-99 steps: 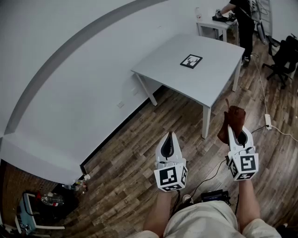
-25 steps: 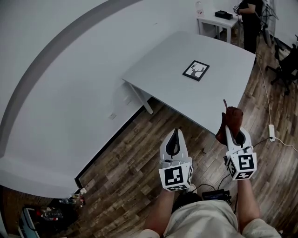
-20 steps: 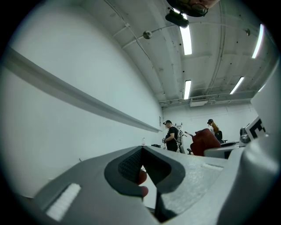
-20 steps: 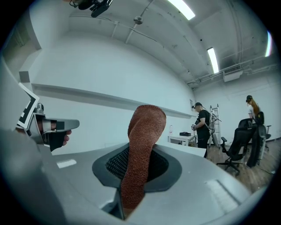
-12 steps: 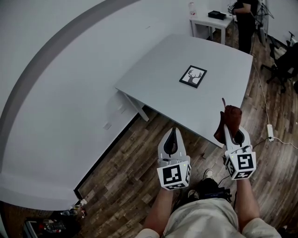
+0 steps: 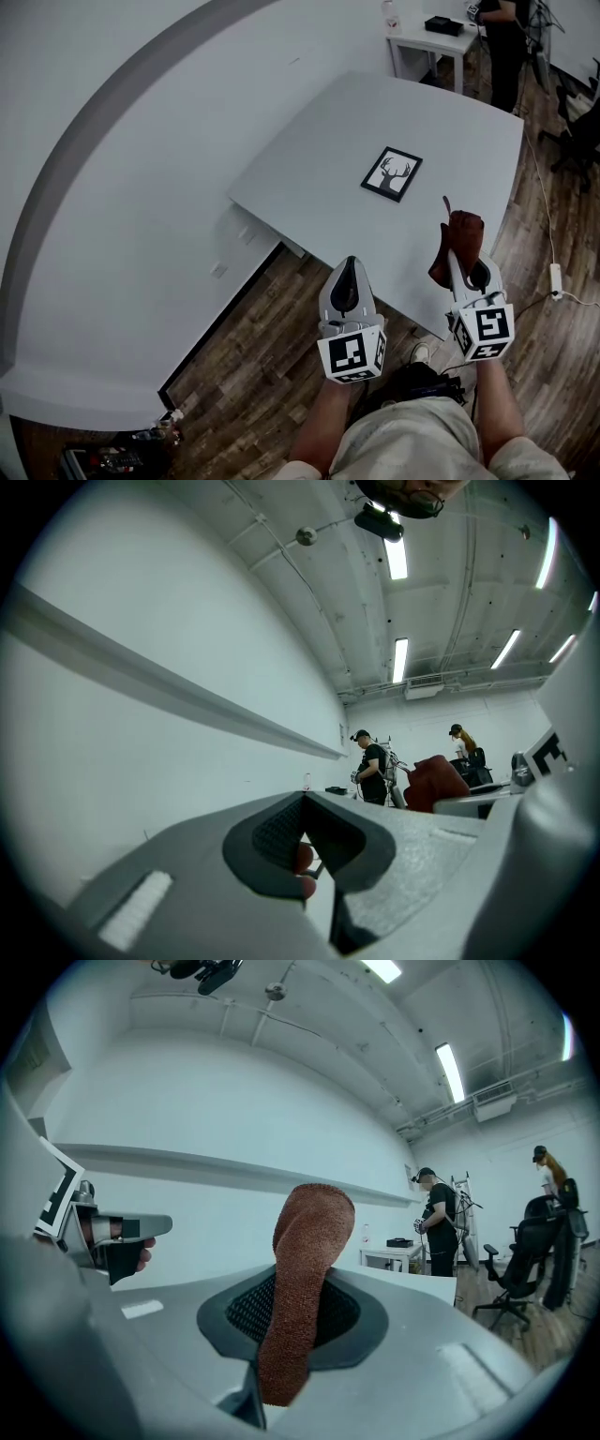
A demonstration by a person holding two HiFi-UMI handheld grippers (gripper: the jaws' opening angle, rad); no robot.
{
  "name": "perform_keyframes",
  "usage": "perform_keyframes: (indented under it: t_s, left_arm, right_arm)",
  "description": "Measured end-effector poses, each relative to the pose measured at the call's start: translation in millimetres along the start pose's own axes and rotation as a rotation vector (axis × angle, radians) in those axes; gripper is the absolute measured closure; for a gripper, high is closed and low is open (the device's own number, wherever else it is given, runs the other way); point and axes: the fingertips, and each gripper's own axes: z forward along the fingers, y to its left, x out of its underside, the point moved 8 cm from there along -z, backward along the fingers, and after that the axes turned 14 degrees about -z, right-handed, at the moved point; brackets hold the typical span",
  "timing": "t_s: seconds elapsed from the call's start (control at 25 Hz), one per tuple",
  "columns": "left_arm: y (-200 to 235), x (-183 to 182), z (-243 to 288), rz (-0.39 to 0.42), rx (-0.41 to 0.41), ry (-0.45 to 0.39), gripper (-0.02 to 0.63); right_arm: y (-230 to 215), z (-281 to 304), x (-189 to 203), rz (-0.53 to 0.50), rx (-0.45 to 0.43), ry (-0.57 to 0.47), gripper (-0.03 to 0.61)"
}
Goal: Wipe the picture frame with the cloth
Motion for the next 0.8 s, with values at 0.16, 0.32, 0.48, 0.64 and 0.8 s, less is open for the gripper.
perform_keyframes:
  t_s: [0.16,0.32,0.48,0.64,0.8]
  left_arm:
    - [-9.4,6.3,47.8,0.005,-0.022,-0.006,0.614]
    - [-21.8,8.0,93.0,0.010,-0.036,-0.007,0.614]
    - [-24.9,12.2,118.3,0.016,-0.038,0.000,0.614]
    - [-21.1,19.6,137.1,0.013,-0.034,0.016,0.614]
    - [-10.1,22.8,155.2,0.000,-0.023,0.024,0.614]
  right_arm:
    - [-29.3,40.5,7.7,0.007,-0.031,0.004,0.483]
    - [-59.8,75.6,17.1,0.027,-0.058,0.018,0.483]
    - [-71.4,100.2,26.8,0.040,-0.072,0.040,0.483]
    - [-74.7,120.3,36.3,0.051,-0.084,0.074,0.483]
    - [-71.4,141.6,38.6,0.042,-0.088,0.106,0.483]
